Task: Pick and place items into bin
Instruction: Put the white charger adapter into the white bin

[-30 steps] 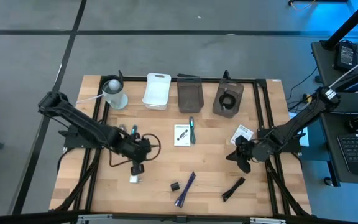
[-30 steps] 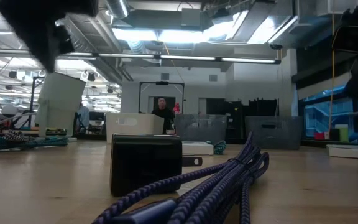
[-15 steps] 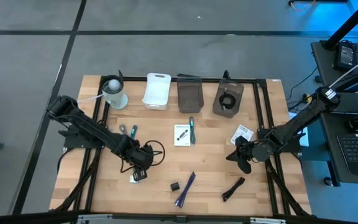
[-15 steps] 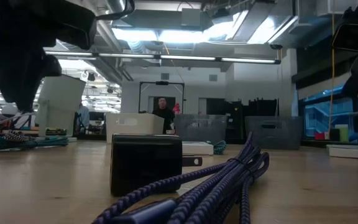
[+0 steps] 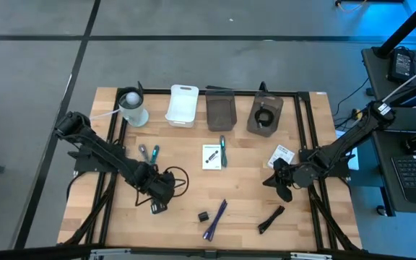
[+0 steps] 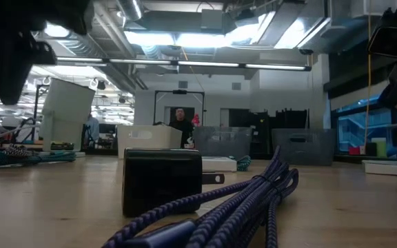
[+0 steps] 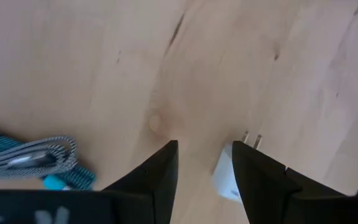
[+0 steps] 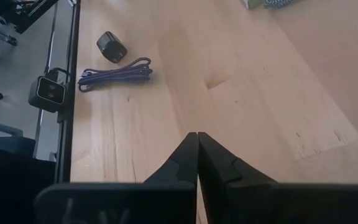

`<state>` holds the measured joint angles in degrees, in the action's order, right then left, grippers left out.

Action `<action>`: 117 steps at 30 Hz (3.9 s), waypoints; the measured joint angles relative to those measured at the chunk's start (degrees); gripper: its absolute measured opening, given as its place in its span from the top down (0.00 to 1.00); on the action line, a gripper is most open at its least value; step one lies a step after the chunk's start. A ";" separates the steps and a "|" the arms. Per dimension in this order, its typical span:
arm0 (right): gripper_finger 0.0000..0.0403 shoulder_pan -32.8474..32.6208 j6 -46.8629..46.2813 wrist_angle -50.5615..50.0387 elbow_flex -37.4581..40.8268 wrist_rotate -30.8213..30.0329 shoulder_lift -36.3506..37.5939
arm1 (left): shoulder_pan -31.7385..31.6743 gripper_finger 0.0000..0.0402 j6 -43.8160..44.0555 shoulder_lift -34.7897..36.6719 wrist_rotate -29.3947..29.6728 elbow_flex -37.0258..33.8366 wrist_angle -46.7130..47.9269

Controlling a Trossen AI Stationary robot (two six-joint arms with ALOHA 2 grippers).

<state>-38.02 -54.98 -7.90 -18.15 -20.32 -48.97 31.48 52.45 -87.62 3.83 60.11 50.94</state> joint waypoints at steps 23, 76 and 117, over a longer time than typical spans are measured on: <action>0.98 0.02 1.60 -1.47 0.00 -1.07 0.00 | 9.95 0.52 -3.69 -12.91 1.17 10.96 7.14; 0.98 0.00 2.98 -1.40 -0.02 -1.14 -0.02 | 6.39 0.64 -6.67 -20.95 -6.37 13.09 5.05; 0.98 6.03 -0.31 2.16 -0.07 -5.90 -0.04 | -65.28 0.64 -65.07 -6.77 1.69 20.75 2.10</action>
<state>-31.99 -55.29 -5.73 -18.22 -26.22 -49.01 -33.80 -12.62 -94.39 5.51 80.86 53.04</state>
